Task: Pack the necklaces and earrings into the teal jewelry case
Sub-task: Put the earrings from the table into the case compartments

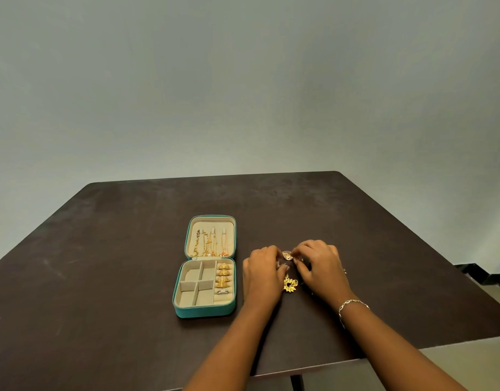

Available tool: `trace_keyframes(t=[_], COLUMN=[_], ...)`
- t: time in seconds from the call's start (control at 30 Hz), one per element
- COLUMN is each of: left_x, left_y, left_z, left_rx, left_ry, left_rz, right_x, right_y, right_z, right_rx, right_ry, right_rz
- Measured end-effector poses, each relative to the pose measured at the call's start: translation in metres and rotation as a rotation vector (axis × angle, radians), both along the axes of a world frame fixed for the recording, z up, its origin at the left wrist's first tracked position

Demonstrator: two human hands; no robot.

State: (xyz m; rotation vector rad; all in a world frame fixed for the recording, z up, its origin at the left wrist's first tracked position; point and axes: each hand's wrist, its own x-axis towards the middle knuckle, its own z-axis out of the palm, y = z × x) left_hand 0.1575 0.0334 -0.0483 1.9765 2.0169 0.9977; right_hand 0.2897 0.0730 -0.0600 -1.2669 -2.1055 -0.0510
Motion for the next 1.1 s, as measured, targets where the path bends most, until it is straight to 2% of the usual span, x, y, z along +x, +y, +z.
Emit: trace_keyframes(t=[0.27,0.47,0.6,0.73,0.83,1.0,1.1], left_x=[-0.001,-0.004,-0.004,-0.004,-0.003,-0.003,-0.003], left_y=[-0.002,-0.008,-0.009,-0.011,-0.014,-0.017,-0.014], left_z=[-0.002,-0.005,-0.009,-0.009,-0.008,-0.003,-0.008], left_rx=[0.035,0.122,0.183,0.232,0.269,0.219,0.231], left_ry=[-0.133,-0.259,-0.208,-0.180,-0.130,-0.072,0.040], left_rz=[0.017,-0.042,0.047,0.073,0.035,-0.007,-0.020], right_x=[-0.002,-0.013,-0.018,-0.017,-0.014,-0.007,0.000], right_y=[0.003,0.010,0.012,0.012,0.009,-0.010,-0.018], right_z=[0.011,0.030,0.032,0.031,0.035,0.051,0.055], right_rx=[-0.096,-0.237,-0.232,-0.239,-0.277,-0.351,-0.367], right_ry=[0.043,-0.274,-0.330,-0.199,0.025,0.420,0.512], right_rz=[0.003,0.016,-0.009,-0.007,0.020,0.080,0.106])
